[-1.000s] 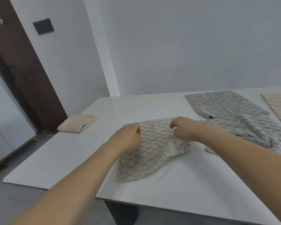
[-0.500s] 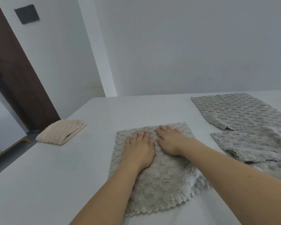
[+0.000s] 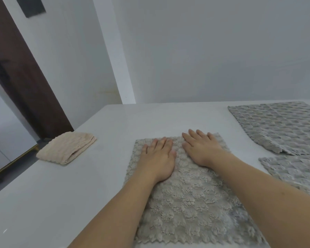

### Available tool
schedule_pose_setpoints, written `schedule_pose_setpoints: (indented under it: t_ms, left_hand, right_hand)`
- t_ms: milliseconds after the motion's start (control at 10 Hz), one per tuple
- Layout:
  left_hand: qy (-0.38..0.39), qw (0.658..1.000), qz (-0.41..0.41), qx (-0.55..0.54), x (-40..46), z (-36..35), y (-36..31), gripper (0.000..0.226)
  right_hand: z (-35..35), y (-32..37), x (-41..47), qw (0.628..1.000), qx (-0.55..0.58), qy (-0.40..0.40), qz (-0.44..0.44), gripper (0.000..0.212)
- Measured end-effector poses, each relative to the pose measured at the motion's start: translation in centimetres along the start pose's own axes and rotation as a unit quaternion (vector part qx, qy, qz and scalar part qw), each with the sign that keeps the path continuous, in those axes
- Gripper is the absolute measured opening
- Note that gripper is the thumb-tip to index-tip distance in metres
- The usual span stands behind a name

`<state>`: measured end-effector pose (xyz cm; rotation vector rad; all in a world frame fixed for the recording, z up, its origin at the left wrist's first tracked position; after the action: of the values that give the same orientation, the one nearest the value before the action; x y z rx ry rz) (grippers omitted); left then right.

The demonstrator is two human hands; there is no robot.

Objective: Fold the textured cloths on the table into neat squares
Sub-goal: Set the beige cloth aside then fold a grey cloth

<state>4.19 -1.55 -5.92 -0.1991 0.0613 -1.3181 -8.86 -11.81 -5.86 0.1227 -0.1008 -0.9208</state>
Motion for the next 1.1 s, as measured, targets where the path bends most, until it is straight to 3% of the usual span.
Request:
schedule_pose_setpoints:
  t_ms: [400,1100]
  left_hand:
    - [-0.006,0.999,0.051,-0.006,-0.9,0.7,4.2,0.062]
    - [-0.023,0.996,0.079,0.02,-0.6,-0.1,4.8,0.063]
  right_hand:
    - [0.7,-4.2,-1.0,0.997,0.002,0.0,-0.083,0.057]
    - [0.3,-4.7,-0.3,0.995,0.013,-0.039,-0.092,0.055]
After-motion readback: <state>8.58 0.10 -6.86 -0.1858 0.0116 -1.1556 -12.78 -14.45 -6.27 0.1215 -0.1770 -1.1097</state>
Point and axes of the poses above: each hand's wrist, its own x-axis towards the middle knuckle, its own z-axis out of the back of the hand, y = z × x, the point moved 2 cm from there along x, towards the middle knuckle, and after that the axes turned 5 degrees about -y, right-handed, at the moved point
